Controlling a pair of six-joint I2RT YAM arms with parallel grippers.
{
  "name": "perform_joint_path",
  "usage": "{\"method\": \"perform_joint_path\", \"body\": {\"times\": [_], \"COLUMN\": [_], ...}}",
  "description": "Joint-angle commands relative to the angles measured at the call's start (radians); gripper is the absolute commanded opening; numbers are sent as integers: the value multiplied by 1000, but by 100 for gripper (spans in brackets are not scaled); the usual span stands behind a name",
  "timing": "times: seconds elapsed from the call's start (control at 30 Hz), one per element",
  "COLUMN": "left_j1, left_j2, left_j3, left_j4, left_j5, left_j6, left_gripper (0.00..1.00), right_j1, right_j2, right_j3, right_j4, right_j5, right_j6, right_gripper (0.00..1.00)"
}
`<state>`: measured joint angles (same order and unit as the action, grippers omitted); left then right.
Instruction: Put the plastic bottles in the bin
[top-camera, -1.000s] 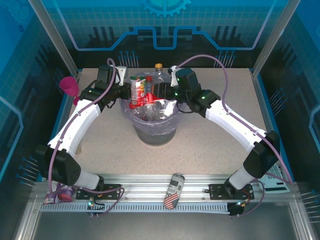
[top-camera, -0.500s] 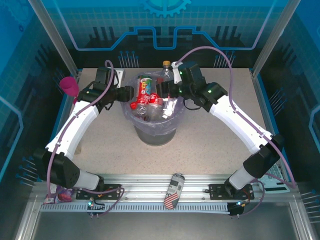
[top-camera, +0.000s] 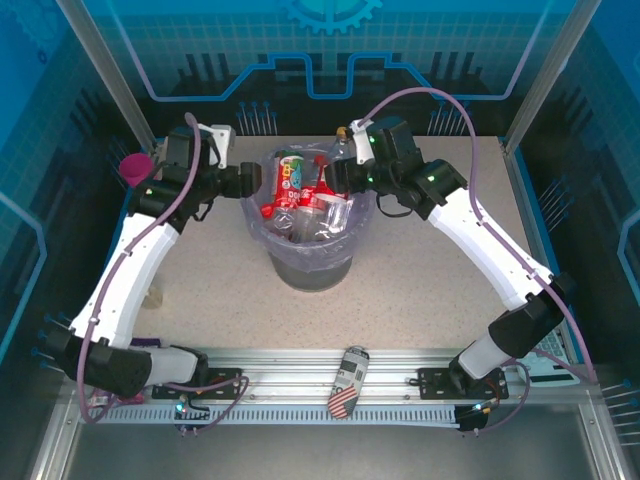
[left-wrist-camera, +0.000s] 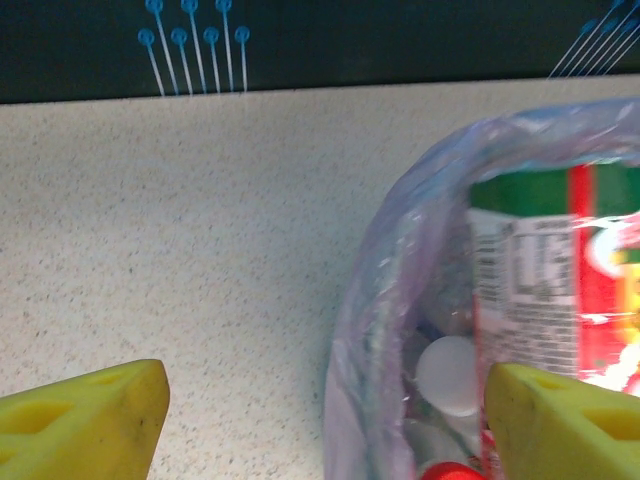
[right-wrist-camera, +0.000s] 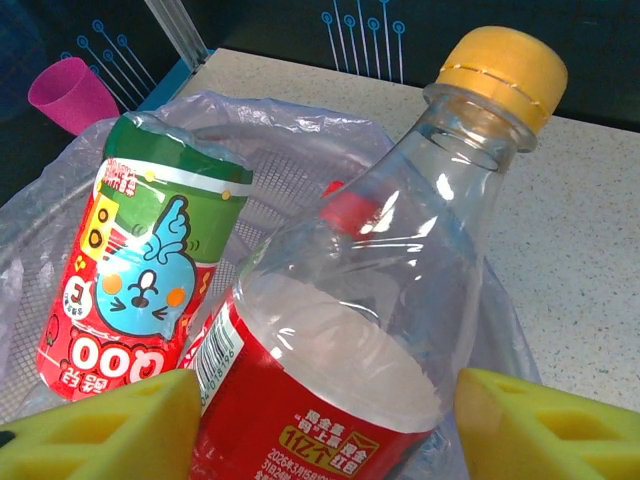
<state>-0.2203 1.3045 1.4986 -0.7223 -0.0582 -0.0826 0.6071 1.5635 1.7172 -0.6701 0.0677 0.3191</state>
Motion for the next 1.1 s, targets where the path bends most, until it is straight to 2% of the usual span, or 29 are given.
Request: {"method": "perform_joint_path", "body": {"times": [0.0, 0.37, 0.63, 0.87, 1.07], "left_j1": [-12, -79, -85, -85, -75], "left_j2": [-24, -13, -4, -8, -36], "left_j3": [31, -65, -72, -26, -44], "left_j4": [-23, 60, 80, 55, 68], "left_j5": [69, 159, 153, 97, -31], "left_j6": [-48, -147, -150, -110, -74], "left_gripper": [81, 73, 72, 73, 78], "right_j1": [-12, -7, -27, -82, -190], "right_j2": [-1, -29, -32, -59, -162], "right_j3": [-46, -201, -127, -33, -128], "right_j4": [6, 116, 93, 18, 45], "right_j5": [-51, -126, -151, -129, -166], "right_j6": [21, 100, 70, 17, 10], "right_gripper": [65, 63, 67, 76, 80]}}
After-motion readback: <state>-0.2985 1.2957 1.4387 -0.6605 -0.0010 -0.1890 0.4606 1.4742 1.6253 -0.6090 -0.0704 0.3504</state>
